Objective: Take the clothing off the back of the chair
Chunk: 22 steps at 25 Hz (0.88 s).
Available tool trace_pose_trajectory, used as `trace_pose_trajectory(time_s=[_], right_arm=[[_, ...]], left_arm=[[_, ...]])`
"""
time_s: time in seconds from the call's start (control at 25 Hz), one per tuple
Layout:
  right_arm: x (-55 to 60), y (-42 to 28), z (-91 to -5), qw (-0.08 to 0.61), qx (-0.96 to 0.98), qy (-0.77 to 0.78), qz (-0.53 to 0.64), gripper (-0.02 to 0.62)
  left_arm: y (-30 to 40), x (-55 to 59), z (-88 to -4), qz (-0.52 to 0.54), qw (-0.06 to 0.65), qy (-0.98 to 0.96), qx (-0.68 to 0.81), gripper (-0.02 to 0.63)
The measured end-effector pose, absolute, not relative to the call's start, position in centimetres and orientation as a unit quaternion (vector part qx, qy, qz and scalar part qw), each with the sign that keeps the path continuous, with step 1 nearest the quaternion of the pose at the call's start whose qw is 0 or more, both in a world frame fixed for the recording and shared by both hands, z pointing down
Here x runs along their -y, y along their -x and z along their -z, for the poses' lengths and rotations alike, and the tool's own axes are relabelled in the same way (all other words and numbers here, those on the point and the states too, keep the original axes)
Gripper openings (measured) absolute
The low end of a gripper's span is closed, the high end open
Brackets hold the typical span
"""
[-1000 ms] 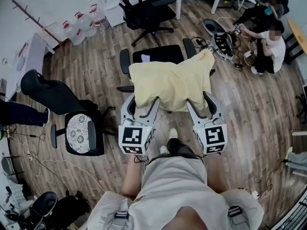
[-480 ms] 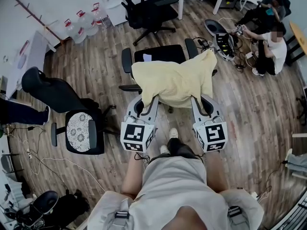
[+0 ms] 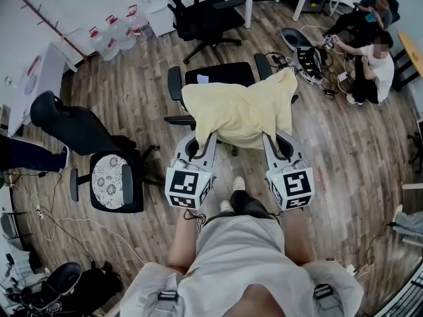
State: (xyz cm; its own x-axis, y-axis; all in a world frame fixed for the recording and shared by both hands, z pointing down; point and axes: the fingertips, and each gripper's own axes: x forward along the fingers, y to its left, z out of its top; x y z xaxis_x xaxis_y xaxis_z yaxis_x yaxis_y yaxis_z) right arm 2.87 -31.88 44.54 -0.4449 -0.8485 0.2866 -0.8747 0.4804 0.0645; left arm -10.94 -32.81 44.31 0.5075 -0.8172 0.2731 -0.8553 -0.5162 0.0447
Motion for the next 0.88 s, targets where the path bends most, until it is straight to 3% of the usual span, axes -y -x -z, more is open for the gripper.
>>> trace_pose_trajectory(time_s=[0.88], right_arm=[[27.1, -1.8, -42.9, 0.133, 0.858, -0.495, -0.033, 0.041]], left_arm=[[11.2, 28.0, -42.8, -0.101, 0.075, -0.870, 0.477, 0.052]])
